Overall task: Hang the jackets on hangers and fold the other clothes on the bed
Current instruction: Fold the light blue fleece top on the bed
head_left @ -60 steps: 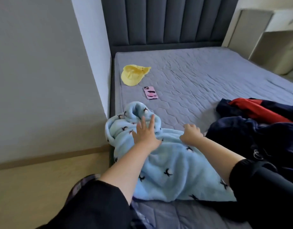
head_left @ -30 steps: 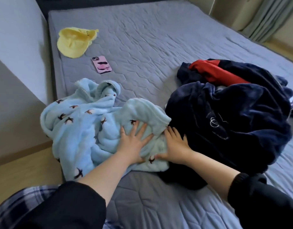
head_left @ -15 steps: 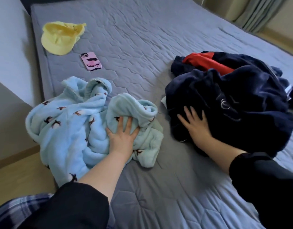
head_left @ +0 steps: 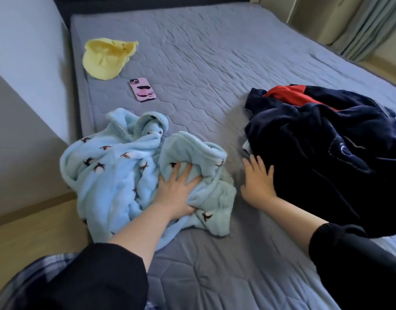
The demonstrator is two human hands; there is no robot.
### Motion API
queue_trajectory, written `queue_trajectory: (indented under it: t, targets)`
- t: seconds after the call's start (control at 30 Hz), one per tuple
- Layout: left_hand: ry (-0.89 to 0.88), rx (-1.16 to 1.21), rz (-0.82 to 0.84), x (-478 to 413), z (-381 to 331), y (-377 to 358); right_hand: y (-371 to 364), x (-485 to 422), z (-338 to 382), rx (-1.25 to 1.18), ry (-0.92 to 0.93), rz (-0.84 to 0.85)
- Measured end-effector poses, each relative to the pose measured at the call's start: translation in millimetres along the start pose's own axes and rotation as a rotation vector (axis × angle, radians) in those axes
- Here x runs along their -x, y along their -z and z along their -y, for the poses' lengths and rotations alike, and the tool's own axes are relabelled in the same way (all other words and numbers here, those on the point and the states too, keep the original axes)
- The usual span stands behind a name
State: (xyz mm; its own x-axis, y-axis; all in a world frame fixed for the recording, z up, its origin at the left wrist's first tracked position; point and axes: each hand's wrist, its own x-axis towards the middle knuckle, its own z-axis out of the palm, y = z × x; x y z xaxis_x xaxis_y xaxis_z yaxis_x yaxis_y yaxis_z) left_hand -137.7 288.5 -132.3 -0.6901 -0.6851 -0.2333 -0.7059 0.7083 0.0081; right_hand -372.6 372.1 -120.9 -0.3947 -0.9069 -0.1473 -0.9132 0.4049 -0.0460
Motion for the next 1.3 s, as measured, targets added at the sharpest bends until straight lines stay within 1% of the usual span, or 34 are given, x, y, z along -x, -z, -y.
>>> queue_trajectory:
  t: [0.07, 0.1, 0.13, 0.17, 0.2, 0.23, 0.27, 0.3, 0.33, 0.37, 0.4, 0.43, 0.47, 0.53, 0.6, 0.63, 0.67, 0.7, 0.8, 0.83, 0.87, 0.9, 0.97, 1.07, 1.13, 1.23, 1.3]
  targets:
    - [-0.063, 0.068, -0.043, 9.9, 11.7, 10.7, 12.0, -0.7, 28.8, -0.302, 0.046, -0.131]
    - [-0.103, 0.091, -0.122, 17.5, 19.1, 18.1, 17.8, -0.7, 43.6, -0.435, 0.069, -0.206]
    - [-0.150, 0.088, -0.262, 25.6, 27.3, 24.7, 22.2, -0.9, 58.4, -0.534, 0.095, -0.272]
    - [-0.173, 0.055, -0.458, 33.5, 36.6, 28.3, 24.7, -1.3, 73.8, -0.577, 0.128, -0.319]
    - [-0.141, 0.010, -0.631, 41.2, 47.2, 30.3, 25.5, -2.1, 88.8, -0.570, 0.173, -0.339]
    - [-0.048, -0.015, -0.727, 48.9, 58.1, 32.4, 24.6, -3.3, 103.3, -0.528, 0.223, -0.322]
    - [0.075, -0.034, -0.760, 55.8, 68.8, 33.4, 22.0, -5.1, 116.8, -0.460, 0.272, -0.264]
    - [0.217, -0.031, -0.755, 61.4, 77.9, 34.4, 18.1, -6.8, 128.4, -0.368, 0.320, -0.167]
    - [0.367, 0.019, -0.714, 65.9, 86.3, 34.0, 12.0, -7.8, 137.5, -0.269, 0.364, -0.057]
    - [0.522, 0.117, -0.642, 70.2, 95.0, 32.4, 5.1, -8.5, 143.6, -0.177, 0.396, 0.030]
    - [0.654, 0.265, -0.564, 74.5, 103.3, 30.3, -0.8, -9.1, 146.3, -0.103, 0.413, 0.075]
    - [0.745, 0.438, -0.489, 77.8, 110.3, 27.7, -3.2, -9.8, 147.7, -0.046, 0.413, 0.085]
    - [0.783, 0.561, -0.422, 80.2, 116.6, 23.1, -2.3, -11.2, 148.8, 0.006, 0.400, 0.072]
    - [0.725, 0.624, -0.330, 83.2, 125.0, 16.1, 5.5, -15.1, 152.2, 0.103, 0.368, 0.018]
    - [0.641, 0.750, -0.322, 86.2, 125.9, 18.4, 19.0, -18.8, 157.0, 0.118, 0.332, -0.020]
    - [0.613, 0.844, -0.324, 86.9, 123.7, 20.5, 25.9, -20.8, 159.2, 0.080, 0.303, -0.023]
    - [0.583, 0.916, -0.322, 87.2, 119.5, 22.8, 33.3, -23.0, 161.4, -0.010, 0.257, -0.017]
    - [0.547, 0.969, -0.317, 87.8, 113.5, 25.9, 40.9, -25.4, 164.1, -0.166, 0.190, 0.000]
    - [0.414, 1.085, -0.305, 86.6, 92.8, 31.0, 59.6, -38.7, 170.8, -0.804, -0.115, 0.150]
    - [0.373, 1.120, -0.291, 86.3, 86.7, 32.5, 62.1, -42.4, 174.1, -0.965, -0.216, 0.209]
    - [0.334, 1.156, -0.267, 86.1, 81.5, 33.8, 63.5, -43.8, 177.6, -1.056, -0.289, 0.273]
    - [0.295, 1.182, -0.243, 86.1, 77.4, 34.5, 62.0, -44.5, 180.9, -1.103, -0.315, 0.320]
    - [0.242, 1.171, -0.234, 86.2, 71.9, 34.0, 56.1, -43.7, 186.7, -1.142, -0.317, 0.347]
    - [0.251, 1.031, -0.303, 89.8, 66.8, 33.9, 50.7, -45.3, 190.8, -1.126, -0.320, 0.283]
    - [0.257, 0.958, -0.354, 90.6, 64.8, 32.9, 54.0, -45.6, 192.5, -1.059, -0.280, 0.241]
    - [0.229, 0.964, -0.384, 89.9, 63.1, 33.0, 62.1, -43.6, 191.8, -0.847, -0.239, 0.172]
    - [0.223, 0.935, -0.427, 89.0, 62.1, 32.4, 66.3, -41.9, 186.7, -0.812, -0.231, 0.088]
